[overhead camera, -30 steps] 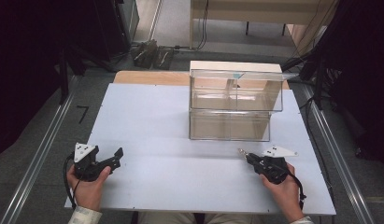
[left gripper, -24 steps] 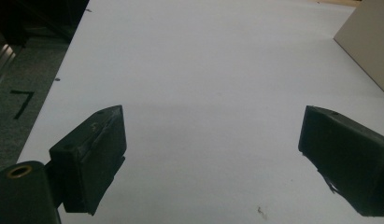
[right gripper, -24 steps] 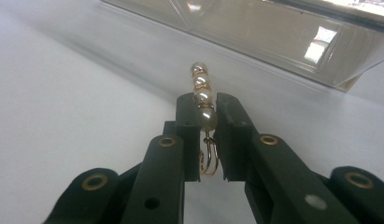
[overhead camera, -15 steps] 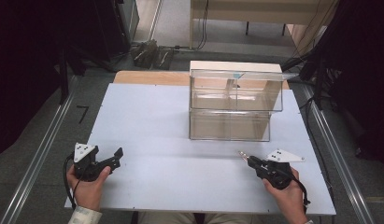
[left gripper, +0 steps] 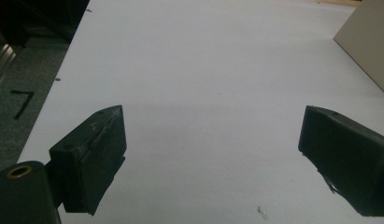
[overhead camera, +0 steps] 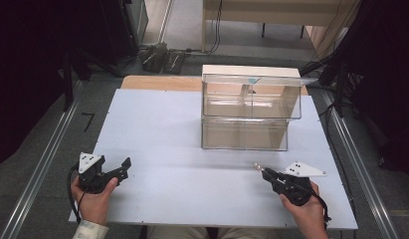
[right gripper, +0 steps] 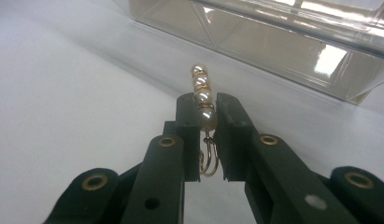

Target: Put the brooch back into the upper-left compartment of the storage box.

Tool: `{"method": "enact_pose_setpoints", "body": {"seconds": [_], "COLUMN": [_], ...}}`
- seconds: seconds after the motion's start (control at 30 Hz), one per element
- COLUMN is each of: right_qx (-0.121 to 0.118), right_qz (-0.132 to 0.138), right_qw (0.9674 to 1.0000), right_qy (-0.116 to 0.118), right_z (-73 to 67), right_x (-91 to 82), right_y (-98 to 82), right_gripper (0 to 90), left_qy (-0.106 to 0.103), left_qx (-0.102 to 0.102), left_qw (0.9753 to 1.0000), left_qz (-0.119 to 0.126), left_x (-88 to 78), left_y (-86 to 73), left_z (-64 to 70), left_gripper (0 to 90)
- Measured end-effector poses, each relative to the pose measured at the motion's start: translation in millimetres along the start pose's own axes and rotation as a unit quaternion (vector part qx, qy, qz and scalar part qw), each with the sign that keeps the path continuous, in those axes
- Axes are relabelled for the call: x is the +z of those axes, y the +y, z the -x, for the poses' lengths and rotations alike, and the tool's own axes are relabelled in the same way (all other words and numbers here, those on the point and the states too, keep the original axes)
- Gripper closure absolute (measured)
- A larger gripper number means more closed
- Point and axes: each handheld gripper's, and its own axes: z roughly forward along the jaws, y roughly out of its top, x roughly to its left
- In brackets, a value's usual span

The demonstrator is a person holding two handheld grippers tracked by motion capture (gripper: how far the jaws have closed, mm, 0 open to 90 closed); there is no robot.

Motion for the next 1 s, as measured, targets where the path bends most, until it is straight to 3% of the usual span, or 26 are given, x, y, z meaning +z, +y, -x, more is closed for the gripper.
{"method": "enact_pose_setpoints", "body": {"seconds": [1.0], "right_qx": [-0.015], "right_qz": [0.044], "right_qw": [0.9989], "right_qy": [0.002], "right_z": [-6.8], "right_x": [-16.0], "right_y": [19.9], "right_gripper": [78.1], "left_qy": [0.003], "left_qx": [0.001], "left_qw": [1.0000], "left_qz": [-0.002], "left_x": [0.3], "left_y": [-0.3], "left_z": [0.6], "left_gripper": [8.2]}}
